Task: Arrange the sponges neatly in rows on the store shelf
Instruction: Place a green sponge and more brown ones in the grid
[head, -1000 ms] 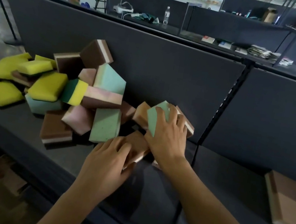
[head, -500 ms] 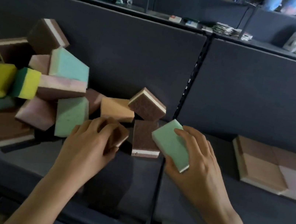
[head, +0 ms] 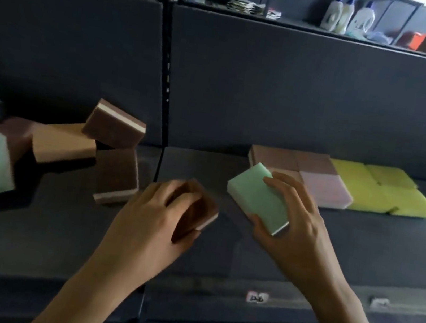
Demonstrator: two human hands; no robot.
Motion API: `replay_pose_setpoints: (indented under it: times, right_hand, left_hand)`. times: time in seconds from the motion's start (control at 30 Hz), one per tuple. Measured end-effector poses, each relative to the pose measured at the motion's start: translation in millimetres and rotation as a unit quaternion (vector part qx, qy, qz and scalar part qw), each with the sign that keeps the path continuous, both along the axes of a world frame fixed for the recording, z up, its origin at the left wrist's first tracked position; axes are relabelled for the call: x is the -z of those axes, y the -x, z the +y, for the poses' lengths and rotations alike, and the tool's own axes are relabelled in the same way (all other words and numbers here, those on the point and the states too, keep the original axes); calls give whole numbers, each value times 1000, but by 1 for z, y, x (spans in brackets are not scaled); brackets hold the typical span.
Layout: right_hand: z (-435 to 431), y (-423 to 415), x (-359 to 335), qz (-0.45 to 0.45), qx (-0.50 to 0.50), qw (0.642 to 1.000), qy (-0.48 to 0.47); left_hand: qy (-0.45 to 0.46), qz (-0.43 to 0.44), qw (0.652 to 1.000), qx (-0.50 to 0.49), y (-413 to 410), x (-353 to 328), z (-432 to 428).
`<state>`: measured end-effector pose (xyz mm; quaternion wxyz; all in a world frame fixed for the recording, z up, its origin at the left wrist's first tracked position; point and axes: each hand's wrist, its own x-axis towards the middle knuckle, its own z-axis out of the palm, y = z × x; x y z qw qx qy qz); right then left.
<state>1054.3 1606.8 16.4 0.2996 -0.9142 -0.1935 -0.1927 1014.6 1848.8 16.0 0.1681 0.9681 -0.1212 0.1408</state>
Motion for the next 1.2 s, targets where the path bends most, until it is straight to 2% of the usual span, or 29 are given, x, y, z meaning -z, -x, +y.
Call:
replay_pose_setpoints:
  times: [0.23,0.47,0.8,0.97,1.07,1.2]
  right_hand:
    - [-79,0,4,9,39,999,-6]
    - [-127,-8,7,21,32,999,-27]
    - [-163,-36,11,19,-20,999,-40]
    - [-171,-51,4,16,-106,993,-41]
    - [-167,-57,2,22,-188,982,-23]
    - [-159,-65,-2,53,-247,968,0]
  left_hand:
    - [-1,30,996,89,-21,10,-88]
    - [30,47,986,158,-33,14,-148]
    - [56,75,983,158,-45,14,-180]
    - [72,-31,992,101,-53,2,-186]
    - [47,-37,994,94,-60,-4,-186]
    - [19,-24,996,88,-64,-10,-178]
